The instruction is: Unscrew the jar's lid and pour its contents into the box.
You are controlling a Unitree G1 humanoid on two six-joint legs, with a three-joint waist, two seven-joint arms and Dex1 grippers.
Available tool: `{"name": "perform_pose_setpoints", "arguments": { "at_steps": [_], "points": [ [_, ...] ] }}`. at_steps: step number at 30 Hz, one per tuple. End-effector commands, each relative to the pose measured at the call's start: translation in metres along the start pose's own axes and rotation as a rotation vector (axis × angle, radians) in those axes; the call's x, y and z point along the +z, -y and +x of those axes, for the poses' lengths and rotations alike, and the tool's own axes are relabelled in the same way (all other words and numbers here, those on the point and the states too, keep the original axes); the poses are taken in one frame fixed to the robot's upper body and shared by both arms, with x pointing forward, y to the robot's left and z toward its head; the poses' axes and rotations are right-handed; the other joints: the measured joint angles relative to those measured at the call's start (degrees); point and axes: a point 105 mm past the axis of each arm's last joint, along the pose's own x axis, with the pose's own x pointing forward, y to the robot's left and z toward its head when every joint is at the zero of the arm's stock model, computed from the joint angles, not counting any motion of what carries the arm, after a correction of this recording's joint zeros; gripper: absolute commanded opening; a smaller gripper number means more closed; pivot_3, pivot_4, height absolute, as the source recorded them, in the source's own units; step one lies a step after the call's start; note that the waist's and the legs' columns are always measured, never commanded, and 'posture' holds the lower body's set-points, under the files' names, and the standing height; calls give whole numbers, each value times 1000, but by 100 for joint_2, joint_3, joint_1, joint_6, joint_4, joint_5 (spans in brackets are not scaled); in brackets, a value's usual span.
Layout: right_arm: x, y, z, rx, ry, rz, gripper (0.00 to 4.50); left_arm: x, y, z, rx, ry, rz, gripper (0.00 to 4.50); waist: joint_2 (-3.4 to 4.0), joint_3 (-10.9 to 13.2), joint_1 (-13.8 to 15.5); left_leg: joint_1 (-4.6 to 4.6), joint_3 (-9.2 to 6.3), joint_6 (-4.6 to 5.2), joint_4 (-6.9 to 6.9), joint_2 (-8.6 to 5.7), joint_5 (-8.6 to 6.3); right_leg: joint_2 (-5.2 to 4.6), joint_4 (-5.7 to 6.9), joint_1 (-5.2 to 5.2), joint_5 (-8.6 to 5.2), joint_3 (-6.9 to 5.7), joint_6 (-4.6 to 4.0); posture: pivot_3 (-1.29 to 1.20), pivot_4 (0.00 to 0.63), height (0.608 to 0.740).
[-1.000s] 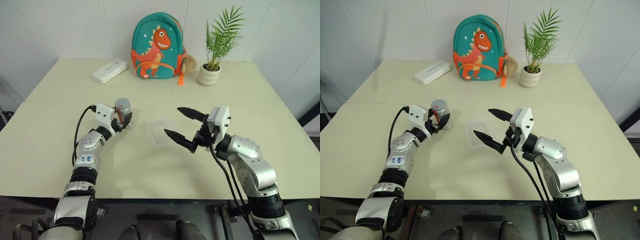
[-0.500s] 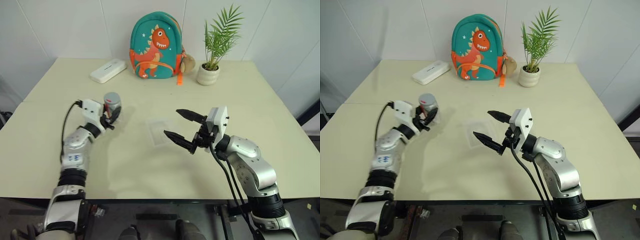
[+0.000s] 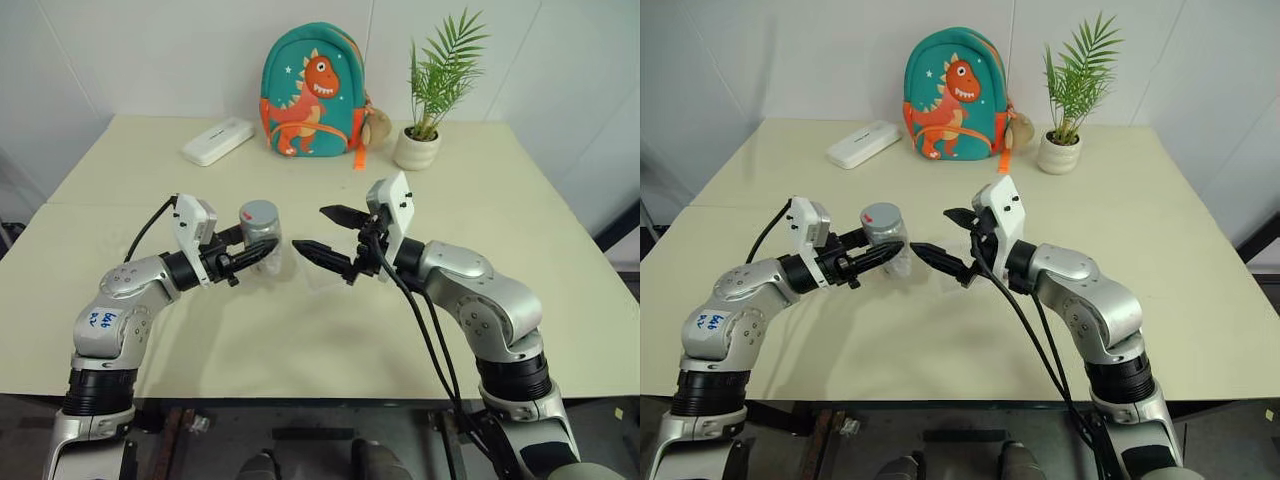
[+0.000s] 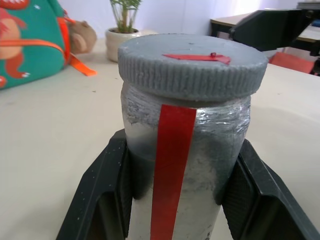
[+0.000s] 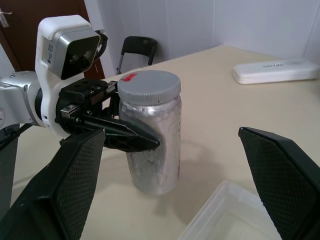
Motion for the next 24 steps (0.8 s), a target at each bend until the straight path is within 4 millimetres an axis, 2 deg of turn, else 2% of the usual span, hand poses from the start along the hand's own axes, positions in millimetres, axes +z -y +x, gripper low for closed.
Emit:
{"name": "perform_pose_setpoints", "arguments": {
  "at_steps": [1,10,24],
  "points": [
    [11,-7,8,29,25,-29,4500,14,16,3,-82,49,15,1909,0,0,-13,-1,0,0,0,0,0,0,1,-2,0,0,0,0,150,740],
    [15,-11,19,72,36,-32,4500,10,30,9,-159,26,1,1909,0,0,-37,-5,1,0,-1,0,0,0,1,-6,0,1,0,0,150,740],
    [16,-19,27,116,42,-37,4500,12,35,15,-175,35,10,1909,0,0,-100,-9,1,0,-1,0,0,0,1,-8,0,1,0,0,150,740]
  ]
}}
